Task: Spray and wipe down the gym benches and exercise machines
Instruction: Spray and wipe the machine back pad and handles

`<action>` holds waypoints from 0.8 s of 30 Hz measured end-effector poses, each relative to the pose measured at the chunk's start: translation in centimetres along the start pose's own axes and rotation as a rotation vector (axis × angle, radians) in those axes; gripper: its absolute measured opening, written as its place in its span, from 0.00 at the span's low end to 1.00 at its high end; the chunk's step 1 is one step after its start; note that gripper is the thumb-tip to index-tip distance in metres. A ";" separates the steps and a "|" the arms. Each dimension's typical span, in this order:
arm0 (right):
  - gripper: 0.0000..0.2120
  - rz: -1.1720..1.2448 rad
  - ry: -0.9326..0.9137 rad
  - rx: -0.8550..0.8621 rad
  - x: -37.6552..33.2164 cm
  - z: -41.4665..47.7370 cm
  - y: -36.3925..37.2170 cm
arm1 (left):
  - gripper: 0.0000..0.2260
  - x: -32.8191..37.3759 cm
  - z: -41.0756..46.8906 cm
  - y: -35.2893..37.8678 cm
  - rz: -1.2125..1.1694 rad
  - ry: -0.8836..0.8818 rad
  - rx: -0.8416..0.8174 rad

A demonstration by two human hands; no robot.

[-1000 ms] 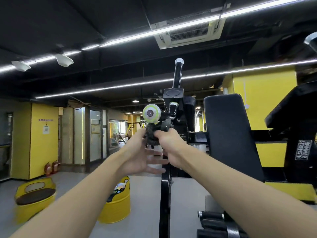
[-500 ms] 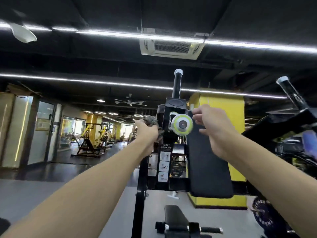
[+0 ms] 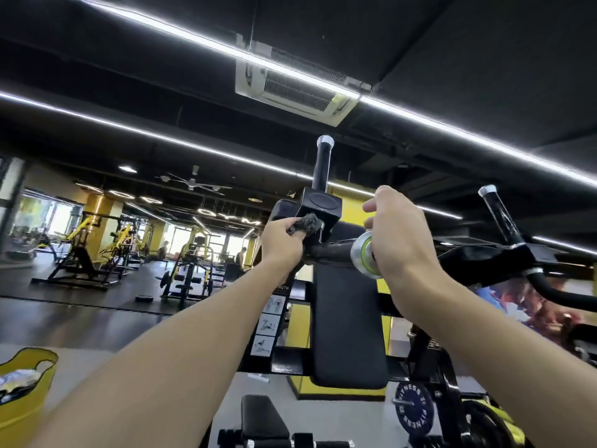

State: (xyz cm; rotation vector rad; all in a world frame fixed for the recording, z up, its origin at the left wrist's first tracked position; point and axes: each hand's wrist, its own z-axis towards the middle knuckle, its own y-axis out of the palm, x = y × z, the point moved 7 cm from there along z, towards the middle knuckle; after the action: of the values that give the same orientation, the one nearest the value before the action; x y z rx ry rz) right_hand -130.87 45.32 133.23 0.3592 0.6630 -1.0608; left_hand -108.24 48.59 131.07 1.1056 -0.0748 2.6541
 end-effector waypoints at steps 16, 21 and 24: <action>0.18 -0.044 0.149 -0.047 -1.0 -2.6 0.5 | 0.18 1.9 -7.6 -1.8 -0.191 -0.052 -0.008; 0.11 -0.065 0.190 -0.059 -1.5 -3.3 0.5 | 0.16 3.6 -9.9 -2.4 -0.256 -0.037 0.031; 0.14 -0.047 0.215 -0.061 -1.3 -3.4 0.5 | 0.15 4.7 -11.3 -2.7 -0.250 -0.007 0.028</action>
State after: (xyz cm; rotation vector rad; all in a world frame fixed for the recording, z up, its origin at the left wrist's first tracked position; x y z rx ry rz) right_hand -131.97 48.37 131.56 0.4102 0.8980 -1.0532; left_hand -118.51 53.92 126.30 1.0573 0.0935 2.4358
